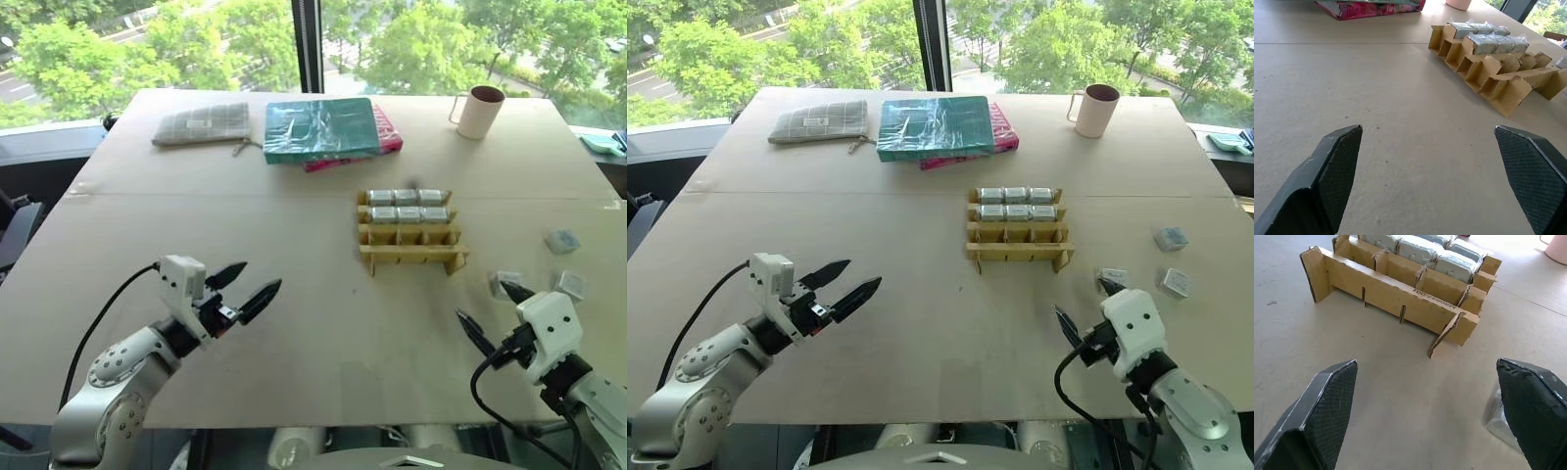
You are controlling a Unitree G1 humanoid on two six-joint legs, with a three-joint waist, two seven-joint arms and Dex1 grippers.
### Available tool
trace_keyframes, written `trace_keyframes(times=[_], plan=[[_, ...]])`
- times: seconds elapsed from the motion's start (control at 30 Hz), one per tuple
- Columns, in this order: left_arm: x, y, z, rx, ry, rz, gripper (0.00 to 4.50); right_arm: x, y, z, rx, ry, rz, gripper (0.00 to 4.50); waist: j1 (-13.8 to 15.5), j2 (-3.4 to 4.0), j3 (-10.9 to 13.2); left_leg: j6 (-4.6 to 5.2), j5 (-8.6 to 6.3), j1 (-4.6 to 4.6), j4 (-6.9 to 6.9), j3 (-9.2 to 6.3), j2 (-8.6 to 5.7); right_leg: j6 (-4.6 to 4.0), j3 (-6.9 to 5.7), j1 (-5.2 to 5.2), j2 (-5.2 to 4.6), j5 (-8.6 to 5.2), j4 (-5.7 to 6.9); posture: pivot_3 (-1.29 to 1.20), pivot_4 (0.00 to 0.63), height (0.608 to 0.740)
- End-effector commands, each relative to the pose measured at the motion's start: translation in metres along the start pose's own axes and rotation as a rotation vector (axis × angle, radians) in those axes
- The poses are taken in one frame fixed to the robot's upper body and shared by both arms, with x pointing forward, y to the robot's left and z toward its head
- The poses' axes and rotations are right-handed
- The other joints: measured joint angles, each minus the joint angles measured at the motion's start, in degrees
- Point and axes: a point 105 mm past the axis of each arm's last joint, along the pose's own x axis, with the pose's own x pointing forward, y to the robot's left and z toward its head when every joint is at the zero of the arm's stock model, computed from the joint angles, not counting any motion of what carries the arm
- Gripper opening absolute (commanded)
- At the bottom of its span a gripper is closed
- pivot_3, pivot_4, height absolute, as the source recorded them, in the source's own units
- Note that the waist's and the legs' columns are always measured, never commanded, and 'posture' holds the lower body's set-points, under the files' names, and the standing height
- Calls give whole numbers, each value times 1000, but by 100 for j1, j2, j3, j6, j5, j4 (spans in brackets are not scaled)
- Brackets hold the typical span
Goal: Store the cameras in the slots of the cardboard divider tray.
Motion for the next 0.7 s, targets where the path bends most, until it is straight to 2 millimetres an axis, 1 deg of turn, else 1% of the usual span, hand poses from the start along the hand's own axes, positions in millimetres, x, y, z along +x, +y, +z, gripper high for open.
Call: trace_keyframes(times=[0.03,0.13,0.3,0.37,0.43,0.47,0.57,0.63,0.7], plan=[[1,-5,12,37,-38,-37,4468,-3,-6,18,-31,-47,-33,4500,0,1,0,0,0,0,0,0,0,0,0,0,0,0,-1,0,150,740],[8,-9,18,61,-54,-78,4468,-3,-20,24,16,-40,-133,4500,11,1,6,0,-1,-4,0,-2,0,0,-4,-1,0,0,-2,0,150,740],[18,-25,35,80,-111,-194,4468,-8,-49,15,68,72,-311,4500,12,1,5,-1,-1,-4,1,-5,0,0,-6,0,-1,0,-3,0,150,740],[22,-48,47,92,-130,-344,4468,-13,-75,8,184,88,-431,4500,10,-1,6,-3,0,-9,0,-8,-1,-1,-11,-1,-1,0,-4,0,150,740],[21,-68,55,101,-124,-502,4468,-21,-101,-5,257,142,-548,4500,9,3,9,-9,4,-19,4,-12,-3,-1,-16,-1,-1,1,-4,0,150,740],[20,-75,57,120,-115,-562,4468,-24,-108,-10,288,161,-581,4500,9,3,9,-9,4,-21,6,-12,-4,-1,-16,-1,-2,1,-4,0,150,740],[16,-90,62,140,-95,-695,4468,-31,-121,-24,324,228,-637,4500,1,12,11,-14,7,-21,3,-14,-10,-3,-18,-1,-3,1,-6,0,150,740],[15,-96,65,154,-85,-753,4468,-31,-123,-33,351,257,-645,4500,-4,18,14,6,25,-21,-2,-15,-11,-17,-17,-1,4,8,-8,0,150,740],[15,-100,68,168,-82,-798,4468,-29,-123,-36,367,267,-634,4500,-13,21,16,10,24,-23,-2,-14,-11,-5,-15,-1,8,1,-9,0,150,740]])
